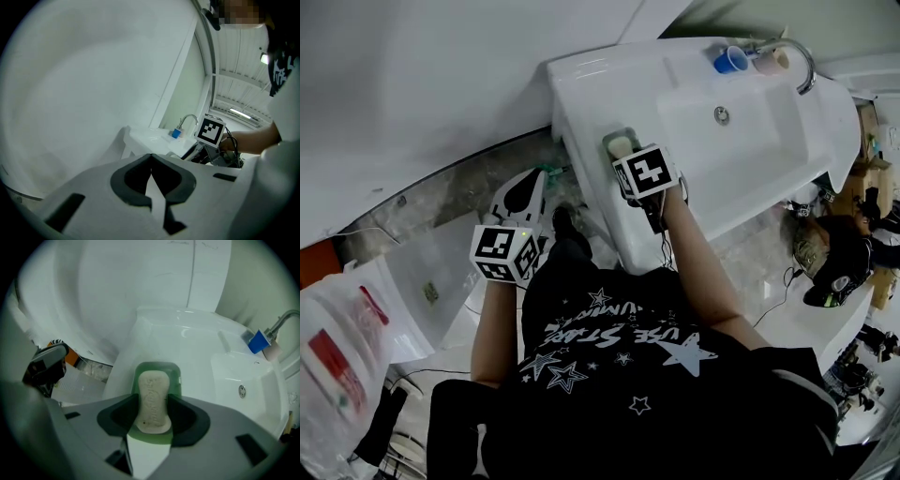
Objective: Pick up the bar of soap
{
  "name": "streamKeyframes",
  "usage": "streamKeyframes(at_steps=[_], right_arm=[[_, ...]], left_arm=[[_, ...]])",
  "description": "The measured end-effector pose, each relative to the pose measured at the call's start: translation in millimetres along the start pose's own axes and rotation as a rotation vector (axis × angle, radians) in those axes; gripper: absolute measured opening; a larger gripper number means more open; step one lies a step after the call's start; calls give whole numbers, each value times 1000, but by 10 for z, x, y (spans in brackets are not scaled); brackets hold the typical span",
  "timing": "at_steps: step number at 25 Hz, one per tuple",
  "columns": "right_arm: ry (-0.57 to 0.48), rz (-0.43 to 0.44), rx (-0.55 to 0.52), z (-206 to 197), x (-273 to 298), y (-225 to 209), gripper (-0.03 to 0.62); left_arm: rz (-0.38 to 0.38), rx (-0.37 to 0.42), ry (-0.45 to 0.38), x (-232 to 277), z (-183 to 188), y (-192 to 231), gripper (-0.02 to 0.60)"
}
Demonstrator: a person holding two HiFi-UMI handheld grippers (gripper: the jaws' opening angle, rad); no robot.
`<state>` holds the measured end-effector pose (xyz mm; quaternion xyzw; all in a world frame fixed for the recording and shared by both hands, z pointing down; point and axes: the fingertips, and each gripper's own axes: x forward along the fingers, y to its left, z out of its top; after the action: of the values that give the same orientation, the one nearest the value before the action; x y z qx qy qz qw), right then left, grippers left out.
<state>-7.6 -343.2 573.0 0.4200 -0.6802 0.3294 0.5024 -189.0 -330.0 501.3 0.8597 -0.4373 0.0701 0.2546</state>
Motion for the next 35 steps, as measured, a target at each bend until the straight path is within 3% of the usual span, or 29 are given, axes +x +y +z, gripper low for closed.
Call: streamKeyframes(at_steps=[9, 20, 24, 35], right_arm=[[137, -11, -53, 43, 42, -20, 197], [-51, -62, -142, 226, -2, -19, 193], [-82, -26, -149, 216, -19, -9, 192], [-164, 82, -34, 115, -88, -3, 184]], left_arm=[[-32, 15, 14, 93, 41, -47, 9], [-39, 22, 22, 132, 12, -138, 9], [-41, 22, 17, 137, 30, -183, 9], [-23, 34, 9, 134, 49, -259, 9]])
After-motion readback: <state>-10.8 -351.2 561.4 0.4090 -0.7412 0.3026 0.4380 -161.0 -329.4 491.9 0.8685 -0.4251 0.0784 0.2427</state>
